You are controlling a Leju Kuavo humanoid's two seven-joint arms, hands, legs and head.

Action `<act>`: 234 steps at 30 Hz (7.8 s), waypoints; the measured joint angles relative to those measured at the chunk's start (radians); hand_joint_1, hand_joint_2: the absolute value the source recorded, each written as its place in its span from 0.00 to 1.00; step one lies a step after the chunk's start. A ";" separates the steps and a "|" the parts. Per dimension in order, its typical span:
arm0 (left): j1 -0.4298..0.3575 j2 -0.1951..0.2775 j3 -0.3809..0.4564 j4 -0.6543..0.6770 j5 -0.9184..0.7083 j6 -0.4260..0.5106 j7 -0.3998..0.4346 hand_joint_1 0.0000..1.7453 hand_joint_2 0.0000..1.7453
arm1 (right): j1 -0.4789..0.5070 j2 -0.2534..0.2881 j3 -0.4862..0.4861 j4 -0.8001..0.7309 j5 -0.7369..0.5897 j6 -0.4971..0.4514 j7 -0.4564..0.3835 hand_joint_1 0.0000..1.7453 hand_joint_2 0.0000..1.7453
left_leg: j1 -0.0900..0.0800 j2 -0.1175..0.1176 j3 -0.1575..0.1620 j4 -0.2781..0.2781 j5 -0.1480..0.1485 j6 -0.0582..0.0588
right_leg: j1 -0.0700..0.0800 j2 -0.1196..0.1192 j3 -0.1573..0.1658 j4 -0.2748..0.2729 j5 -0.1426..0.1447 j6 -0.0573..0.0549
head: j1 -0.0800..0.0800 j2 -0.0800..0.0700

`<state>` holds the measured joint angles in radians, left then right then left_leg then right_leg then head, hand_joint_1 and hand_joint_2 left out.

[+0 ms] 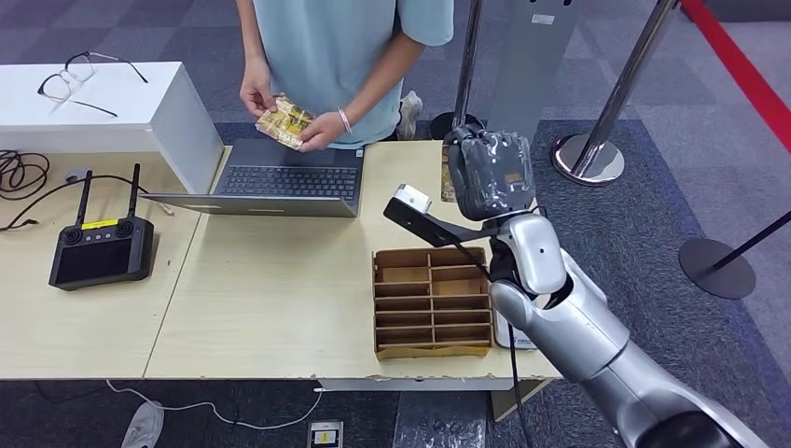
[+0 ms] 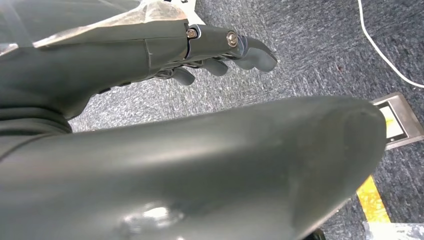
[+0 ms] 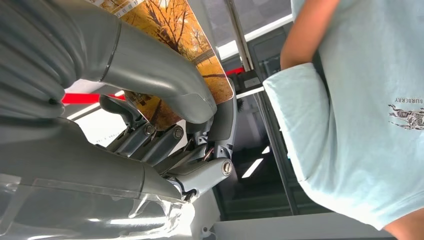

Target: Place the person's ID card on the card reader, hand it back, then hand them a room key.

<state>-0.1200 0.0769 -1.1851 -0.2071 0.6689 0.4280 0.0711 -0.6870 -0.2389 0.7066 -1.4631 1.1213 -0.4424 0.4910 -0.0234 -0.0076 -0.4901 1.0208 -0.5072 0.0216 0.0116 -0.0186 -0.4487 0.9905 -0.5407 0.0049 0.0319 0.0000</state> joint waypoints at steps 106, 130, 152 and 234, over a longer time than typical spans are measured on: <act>0.006 -0.029 0.000 0.000 -0.008 -0.015 0.060 0.00 0.00 | -0.016 -0.051 0.057 -0.006 0.015 0.011 0.041 0.03 1.00 | 0.000 0.000 -0.002 0.000 0.000 0.000 | 0.000 0.000 -0.003 0.000 0.000 0.000 | 0.000 0.000; 0.005 -0.001 -0.001 0.000 -0.007 -0.005 0.054 0.00 0.00 | 0.104 -0.064 -0.003 -0.094 0.091 0.000 0.055 0.00 1.00 | 0.000 0.000 -0.002 0.000 0.000 0.000 | 0.000 0.000 -0.003 0.000 0.000 0.000 | 0.000 0.000; 0.006 -0.007 0.000 0.000 0.012 -0.001 0.051 0.00 0.00 | 0.201 -0.106 -0.026 -0.214 0.039 0.033 0.049 0.00 1.00 | 0.000 0.000 -0.002 0.000 0.000 0.000 | 0.000 0.000 -0.003 0.000 0.000 0.000 | 0.000 0.000; 0.009 -0.014 0.030 0.000 0.069 0.011 0.060 0.00 0.00 | 0.444 -0.229 -0.040 -0.438 -0.054 0.344 0.082 0.00 1.00 | 0.000 0.000 -0.002 0.000 0.000 0.000 | 0.000 0.000 -0.003 0.000 0.000 0.000 | 0.000 0.000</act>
<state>-0.1111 0.0628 -1.1548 -0.2071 0.7378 0.4388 0.1309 -0.2435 -0.4681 0.6667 -1.9009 1.0669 -0.0981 0.5735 -0.0232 -0.0074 -0.4918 1.0210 -0.5071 0.0214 0.0116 -0.0185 -0.4515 0.9906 -0.5407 0.0048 0.0319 0.0000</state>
